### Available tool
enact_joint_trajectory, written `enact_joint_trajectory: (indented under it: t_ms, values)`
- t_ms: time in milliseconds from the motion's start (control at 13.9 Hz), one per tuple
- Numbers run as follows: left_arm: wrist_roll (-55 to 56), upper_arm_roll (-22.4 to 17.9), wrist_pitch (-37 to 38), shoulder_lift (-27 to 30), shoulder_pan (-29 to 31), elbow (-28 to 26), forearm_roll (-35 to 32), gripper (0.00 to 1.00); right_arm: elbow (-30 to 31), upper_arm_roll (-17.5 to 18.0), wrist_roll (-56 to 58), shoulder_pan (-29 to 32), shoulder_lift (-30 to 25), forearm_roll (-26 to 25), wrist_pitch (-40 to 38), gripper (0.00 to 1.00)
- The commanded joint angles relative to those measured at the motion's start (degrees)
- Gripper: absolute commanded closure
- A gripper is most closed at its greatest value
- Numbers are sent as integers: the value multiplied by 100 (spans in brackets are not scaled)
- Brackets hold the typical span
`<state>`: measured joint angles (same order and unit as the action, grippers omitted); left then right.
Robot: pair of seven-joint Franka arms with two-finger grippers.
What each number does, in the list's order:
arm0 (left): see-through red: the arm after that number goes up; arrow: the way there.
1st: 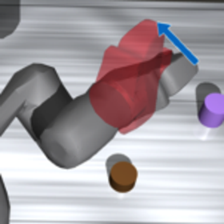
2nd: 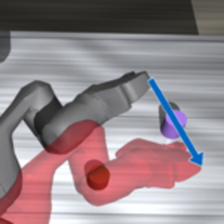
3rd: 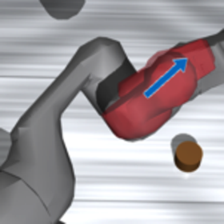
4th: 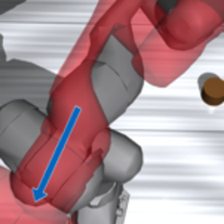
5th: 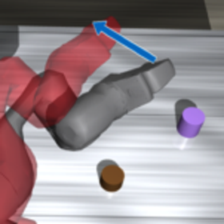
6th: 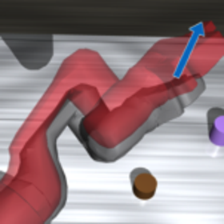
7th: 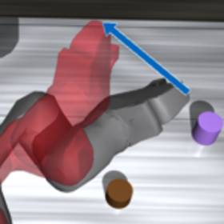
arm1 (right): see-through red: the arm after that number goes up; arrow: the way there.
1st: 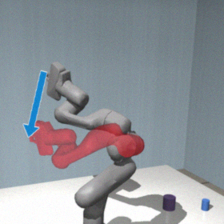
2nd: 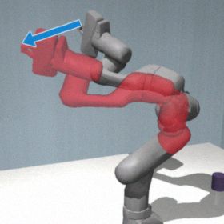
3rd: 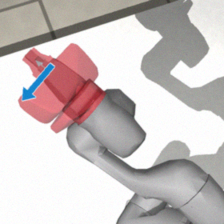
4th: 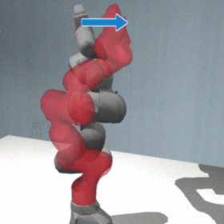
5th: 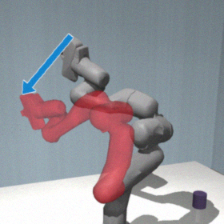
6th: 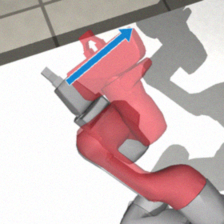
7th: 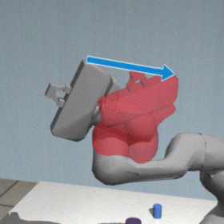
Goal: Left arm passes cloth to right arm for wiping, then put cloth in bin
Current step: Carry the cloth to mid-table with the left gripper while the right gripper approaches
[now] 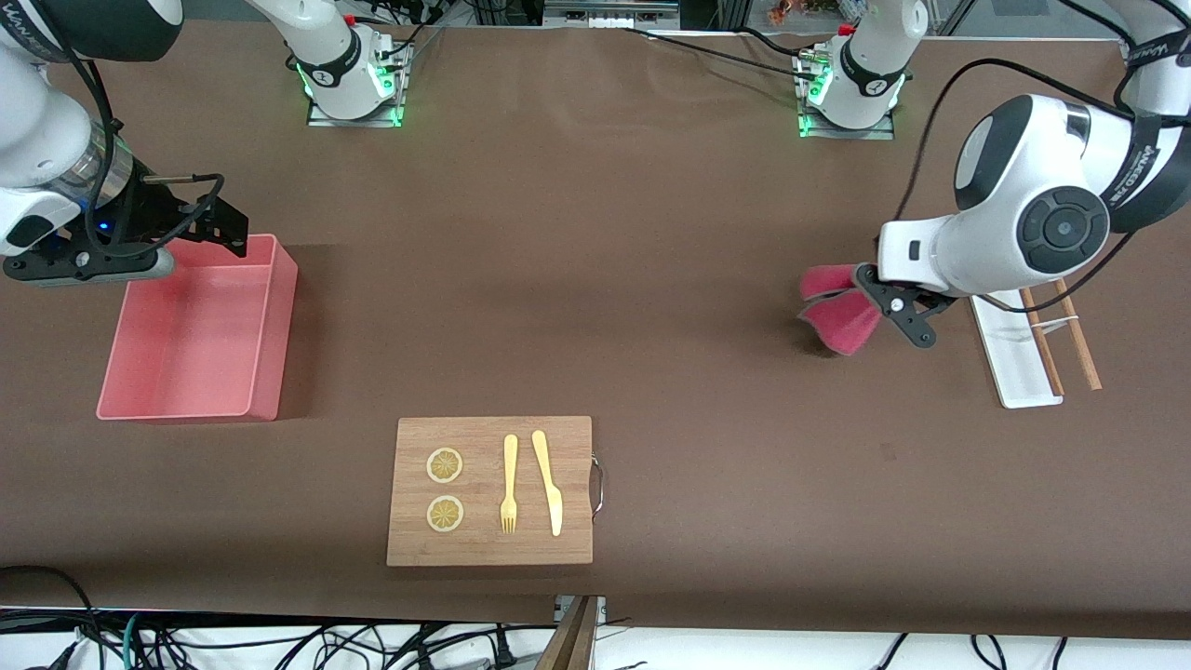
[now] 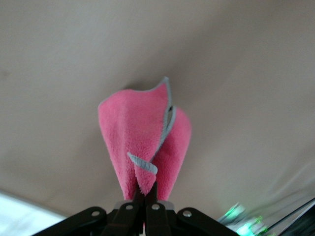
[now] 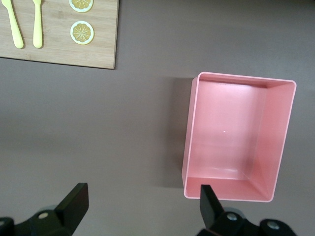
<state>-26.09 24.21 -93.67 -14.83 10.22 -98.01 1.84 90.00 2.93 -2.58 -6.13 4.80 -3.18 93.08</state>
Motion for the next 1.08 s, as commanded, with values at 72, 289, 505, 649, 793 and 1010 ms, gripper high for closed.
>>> enact_joint_trajectory:
  t_ms: [72,289,505,649,793,1010]
  values:
    - [2330,-4,-62,-686,-484,825,1316,100,-141,24,-50,6,48,-69,34,0]
    - [4571,-4,-1010,-1152,-1221,1301,1565,100,-132,6,-50,59,48,-87,61,0]
    - [6593,-22,-1846,-1390,-1881,1460,1530,100,-150,-73,90,103,-23,-16,8,0]
    - [7736,-48,-1945,-1399,-2155,1626,1495,100,-264,-12,239,60,-66,-34,-175,0]
    - [8914,-39,-1954,-1469,-2287,1941,1504,100,-342,102,1681,42,-128,-34,-614,0]
    - [10155,-22,-1954,-1496,-2288,2354,1574,100,-589,261,3069,15,-111,665,-669,0]
